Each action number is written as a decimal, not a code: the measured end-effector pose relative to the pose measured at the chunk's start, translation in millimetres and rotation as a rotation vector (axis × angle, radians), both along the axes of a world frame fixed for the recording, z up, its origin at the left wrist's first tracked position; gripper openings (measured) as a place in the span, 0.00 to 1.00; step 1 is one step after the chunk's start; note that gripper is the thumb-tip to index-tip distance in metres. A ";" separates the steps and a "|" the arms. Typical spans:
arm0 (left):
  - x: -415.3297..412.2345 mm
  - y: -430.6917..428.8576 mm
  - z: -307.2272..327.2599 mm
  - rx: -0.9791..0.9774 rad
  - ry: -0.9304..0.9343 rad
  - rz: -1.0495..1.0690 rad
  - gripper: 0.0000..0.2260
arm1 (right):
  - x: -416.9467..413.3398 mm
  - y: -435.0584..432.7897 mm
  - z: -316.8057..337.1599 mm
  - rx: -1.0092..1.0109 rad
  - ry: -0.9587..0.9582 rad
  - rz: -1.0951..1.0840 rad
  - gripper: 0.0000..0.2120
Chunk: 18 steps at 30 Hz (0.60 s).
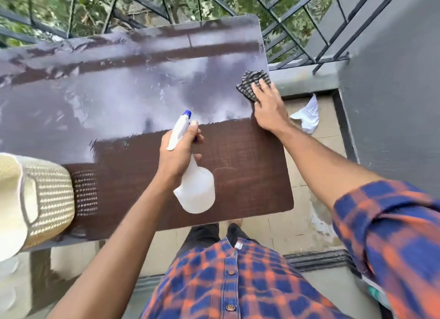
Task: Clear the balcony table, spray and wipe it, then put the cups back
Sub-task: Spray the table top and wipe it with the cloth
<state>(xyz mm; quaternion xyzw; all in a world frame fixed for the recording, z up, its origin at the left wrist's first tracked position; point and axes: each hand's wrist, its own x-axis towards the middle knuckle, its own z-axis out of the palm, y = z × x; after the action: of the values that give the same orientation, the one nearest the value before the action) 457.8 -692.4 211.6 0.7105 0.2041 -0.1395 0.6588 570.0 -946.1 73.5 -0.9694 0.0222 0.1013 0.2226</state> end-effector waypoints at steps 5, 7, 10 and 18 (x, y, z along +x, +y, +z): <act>51.6 11.0 -2.3 -0.069 0.032 0.037 0.12 | 40.1 11.2 2.2 -0.087 0.053 -0.041 0.29; 80.0 18.2 -2.4 -0.092 0.030 0.039 0.12 | 66.1 14.3 4.3 -0.081 0.065 -0.076 0.29; 122.5 27.9 -1.6 -0.125 0.030 0.046 0.12 | 111.9 16.7 4.2 -0.065 0.069 -0.119 0.30; 218.8 67.9 -5.9 -0.222 0.019 0.166 0.13 | 217.9 33.7 -3.3 -0.146 0.020 -0.278 0.29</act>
<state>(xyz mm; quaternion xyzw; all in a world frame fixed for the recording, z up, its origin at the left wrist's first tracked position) 676.6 -624.4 205.7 0.6125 0.2515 -0.1130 0.7408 787.9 -912.5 70.2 -0.9695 0.1658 0.0772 0.1630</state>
